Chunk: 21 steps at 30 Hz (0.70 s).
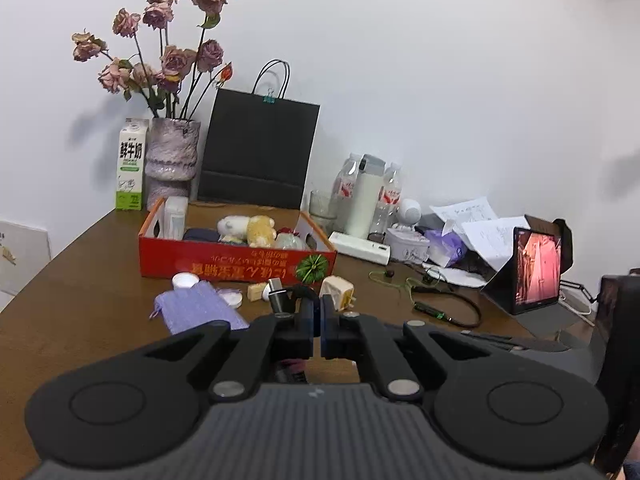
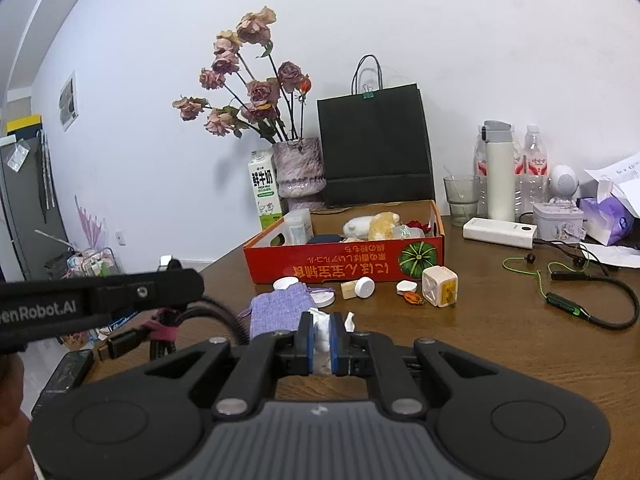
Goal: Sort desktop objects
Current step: 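Carry the cable and earphones into the box and open both tools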
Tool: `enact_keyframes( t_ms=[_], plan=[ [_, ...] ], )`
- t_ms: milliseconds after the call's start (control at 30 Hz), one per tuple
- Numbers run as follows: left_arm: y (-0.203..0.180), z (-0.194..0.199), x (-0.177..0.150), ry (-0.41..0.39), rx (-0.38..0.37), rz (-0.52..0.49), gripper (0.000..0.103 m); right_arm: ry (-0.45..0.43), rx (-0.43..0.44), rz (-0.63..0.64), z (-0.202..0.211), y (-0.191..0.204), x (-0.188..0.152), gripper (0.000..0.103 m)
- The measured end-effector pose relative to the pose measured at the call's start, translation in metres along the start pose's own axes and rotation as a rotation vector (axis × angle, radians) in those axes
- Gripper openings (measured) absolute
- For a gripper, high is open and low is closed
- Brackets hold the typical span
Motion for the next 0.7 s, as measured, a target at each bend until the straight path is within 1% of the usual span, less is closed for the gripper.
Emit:
enact_keyframes(
  t_ms=[67, 167, 367, 467, 533, 600, 667, 700],
  plan=[
    [0.002, -0.004, 0.010, -0.015, -0.009, -0.003, 0.003, 0.003, -0.005, 0.005, -0.006, -0.001, 0.007, 0.007],
    [0.008, -0.015, 0.033, -0.035, -0.012, -0.008, 0.003, -0.008, 0.000, 0.010, -0.016, -0.006, 0.027, 0.007],
    [0.034, -0.066, 0.090, -0.011, -0.028, 0.027, 0.003, -0.032, 0.000, 0.032, -0.058, -0.023, 0.087, 0.007],
    [0.053, -0.097, 0.124, 0.014, -0.043, 0.051, 0.003, -0.027, 0.008, 0.035, -0.085, -0.033, 0.122, 0.007],
    [0.066, -0.120, 0.146, 0.031, -0.038, 0.054, 0.003, -0.032, -0.003, 0.039, -0.104, -0.041, 0.147, 0.007],
    [0.077, -0.147, 0.164, 0.058, -0.033, 0.045, 0.003, -0.018, 0.004, 0.033, -0.126, -0.050, 0.169, 0.007],
    [0.089, -0.180, 0.177, 0.112, -0.037, 0.067, 0.003, 0.024, 0.017, 0.020, -0.155, -0.060, 0.187, 0.007],
    [0.095, -0.195, 0.182, 0.126, -0.028, 0.076, 0.003, 0.048, 0.009, 0.010, -0.171, -0.067, 0.193, 0.007]
  ],
)
Point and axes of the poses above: each gripper's, at about its wrist camera, not at the fingertips, and z roughly against the way its jaws point, y to its left, x to its top, the point moved 9 cm from there along -z, roughly the way its jaws point, and after that the axes turned 13 degrees about y, right-handed, at the moved point
